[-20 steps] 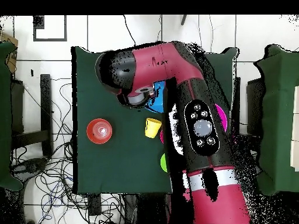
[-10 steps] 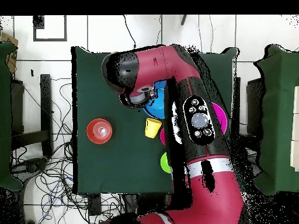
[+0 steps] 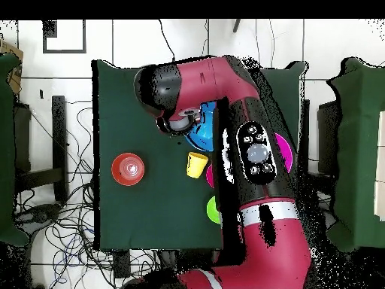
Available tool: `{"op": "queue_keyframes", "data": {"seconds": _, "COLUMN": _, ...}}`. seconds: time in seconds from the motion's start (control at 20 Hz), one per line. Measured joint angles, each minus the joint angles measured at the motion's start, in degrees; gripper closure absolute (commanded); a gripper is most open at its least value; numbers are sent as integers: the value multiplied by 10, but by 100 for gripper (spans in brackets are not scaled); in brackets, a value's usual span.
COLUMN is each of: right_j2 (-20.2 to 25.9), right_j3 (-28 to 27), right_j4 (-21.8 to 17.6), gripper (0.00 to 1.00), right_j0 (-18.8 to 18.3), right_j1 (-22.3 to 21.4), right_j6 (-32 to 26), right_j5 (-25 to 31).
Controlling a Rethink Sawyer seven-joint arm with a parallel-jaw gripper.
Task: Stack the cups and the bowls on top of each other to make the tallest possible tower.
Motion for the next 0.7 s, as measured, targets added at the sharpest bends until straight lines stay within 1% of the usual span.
{"op": "queue_keyframes", "data": {"seconds": 0.3, "right_j2": -5, "right_j3": -1, "right_j4": 3, "gripper": 100, "right_j0": 4, "right_j1": 1, "right_j6": 0, "right_j5": 0}}
{"op": "queue_keyframes", "data": {"seconds": 0.55, "right_j2": -7, "right_j3": -8, "right_j4": 13, "gripper": 100, "right_j0": 19, "right_j1": 3, "right_j6": 2, "right_j5": 0}}
{"op": "queue_keyframes", "data": {"seconds": 0.7, "right_j2": -10, "right_j3": -22, "right_j4": 18, "gripper": 100, "right_j0": 36, "right_j1": 8, "right_j6": 5, "right_j5": 0}}
